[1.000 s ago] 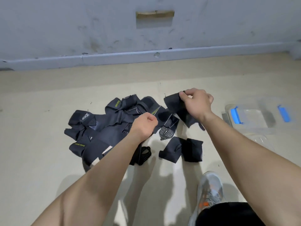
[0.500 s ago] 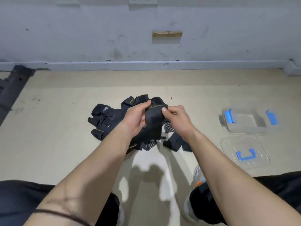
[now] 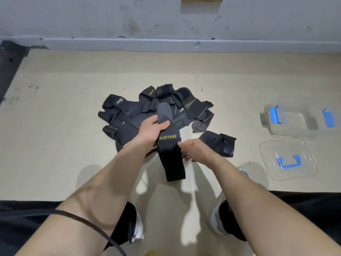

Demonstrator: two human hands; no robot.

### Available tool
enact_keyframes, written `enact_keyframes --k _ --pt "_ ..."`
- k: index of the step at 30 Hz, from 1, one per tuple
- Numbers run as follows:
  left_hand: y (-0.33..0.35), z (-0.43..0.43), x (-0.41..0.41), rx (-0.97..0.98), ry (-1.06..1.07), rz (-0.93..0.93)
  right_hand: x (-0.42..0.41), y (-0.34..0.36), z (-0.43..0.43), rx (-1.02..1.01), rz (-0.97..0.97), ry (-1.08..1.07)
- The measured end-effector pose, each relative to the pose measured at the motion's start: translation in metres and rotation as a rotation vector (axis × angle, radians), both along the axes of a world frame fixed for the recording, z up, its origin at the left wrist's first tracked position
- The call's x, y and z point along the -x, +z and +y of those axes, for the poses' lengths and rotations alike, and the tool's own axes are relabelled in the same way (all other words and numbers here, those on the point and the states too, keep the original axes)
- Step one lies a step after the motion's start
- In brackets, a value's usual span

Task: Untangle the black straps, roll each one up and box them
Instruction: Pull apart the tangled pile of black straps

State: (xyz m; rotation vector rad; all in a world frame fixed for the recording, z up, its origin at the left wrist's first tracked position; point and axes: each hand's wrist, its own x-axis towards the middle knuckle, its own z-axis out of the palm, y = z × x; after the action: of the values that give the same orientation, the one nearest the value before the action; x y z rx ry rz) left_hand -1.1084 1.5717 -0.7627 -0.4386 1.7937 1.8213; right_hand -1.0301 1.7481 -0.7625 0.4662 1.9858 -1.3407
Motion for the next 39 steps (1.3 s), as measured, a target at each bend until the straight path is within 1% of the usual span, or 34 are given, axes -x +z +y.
enact_keyframes --k 2,6,10,12,16,18,20,23,26,28,31,35,36,39 --pt "-0.011 -0.001 0.010 0.010 0.025 -0.010 0.015 -0.016 0.012 -0.065 0.005 -0.038" --pt "-0.038 0.002 0.038 0.030 0.051 -0.014 0.051 -0.048 0.036 -0.117 -0.015 -0.134" --pt "-0.069 0.012 0.071 0.047 0.080 -0.016 0.106 -0.074 0.050 -0.217 0.062 -0.110" --pt "-0.084 0.018 0.087 0.055 0.102 -0.035 0.138 -0.090 0.055 -0.303 0.099 -0.108" --pt "-0.110 0.027 0.115 0.035 0.134 -0.041 0.197 -0.119 0.060 -0.583 0.227 -0.060" --pt "-0.122 0.028 0.124 0.029 0.145 -0.053 0.220 -0.127 0.060 -0.703 0.245 0.017" --pt "-0.132 0.030 0.129 0.016 0.152 -0.061 0.238 -0.137 0.060 -0.772 0.219 0.084" --pt "-0.141 0.030 0.128 -0.022 0.164 -0.078 0.251 -0.148 0.059 -0.766 0.187 0.105" --pt "-0.143 0.028 0.123 -0.029 0.180 -0.095 0.254 -0.149 0.062 -0.766 0.270 0.048" --pt "-0.143 0.028 0.117 -0.027 0.185 -0.101 0.251 -0.141 0.065 -0.700 0.289 0.008" --pt "-0.140 0.030 0.106 -0.012 0.185 -0.121 0.243 -0.119 0.069 -0.612 0.352 -0.001" --pt "-0.119 0.039 0.088 0.038 0.123 -0.100 0.225 -0.076 0.071 -0.484 0.454 -0.047" --pt "-0.111 0.041 0.084 0.053 0.105 -0.084 0.221 -0.063 0.070 -0.475 0.477 -0.061" --pt "-0.081 0.045 0.077 0.138 0.040 -0.007 0.205 -0.022 0.065 -0.538 0.547 -0.043"
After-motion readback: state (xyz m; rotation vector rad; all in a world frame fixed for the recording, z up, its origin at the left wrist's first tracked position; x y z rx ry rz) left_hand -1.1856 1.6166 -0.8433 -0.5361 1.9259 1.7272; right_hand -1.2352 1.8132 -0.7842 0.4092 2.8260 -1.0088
